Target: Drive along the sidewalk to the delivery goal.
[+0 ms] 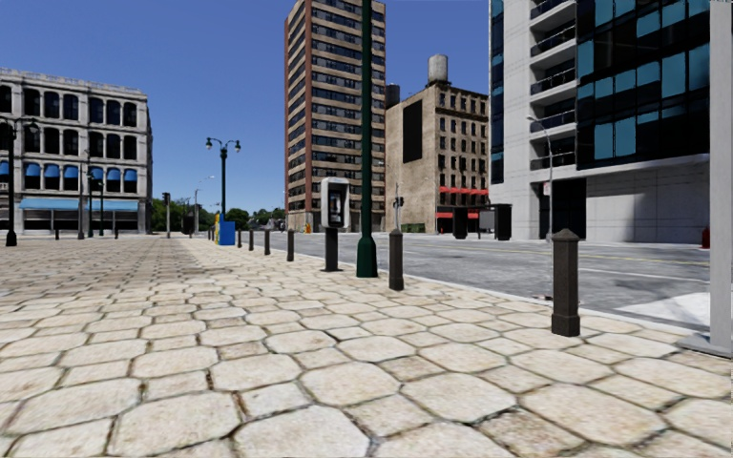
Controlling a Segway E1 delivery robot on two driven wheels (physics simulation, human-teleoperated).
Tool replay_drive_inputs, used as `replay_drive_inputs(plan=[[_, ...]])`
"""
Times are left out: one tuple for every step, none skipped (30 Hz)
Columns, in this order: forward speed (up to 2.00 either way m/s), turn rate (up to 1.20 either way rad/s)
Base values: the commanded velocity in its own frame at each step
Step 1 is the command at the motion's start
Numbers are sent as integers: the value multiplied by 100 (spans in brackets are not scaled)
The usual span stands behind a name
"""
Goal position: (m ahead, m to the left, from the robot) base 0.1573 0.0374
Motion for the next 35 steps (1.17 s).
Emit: replay_drive_inputs(plan=[[65, 0], [62, 0], [62, 0], [52, 0], [28, 0], [0, 0], [0, 0], [0, 0], [0, 0], [0, 0], [0, 0], [0, 0], [0, 0], [0, 0], [0, 0], [0, 0], [0, 0], [0, 0], [0, 0], [0, 0], [0, 0], [0, 0], [0, 0], [0, 0], [0, 0], [0, 0], [0, 0], [0, 0], [0, 0], [0, 0], [0, 0], [0, 0], [0, 0], [0, 0], [0, 0]])
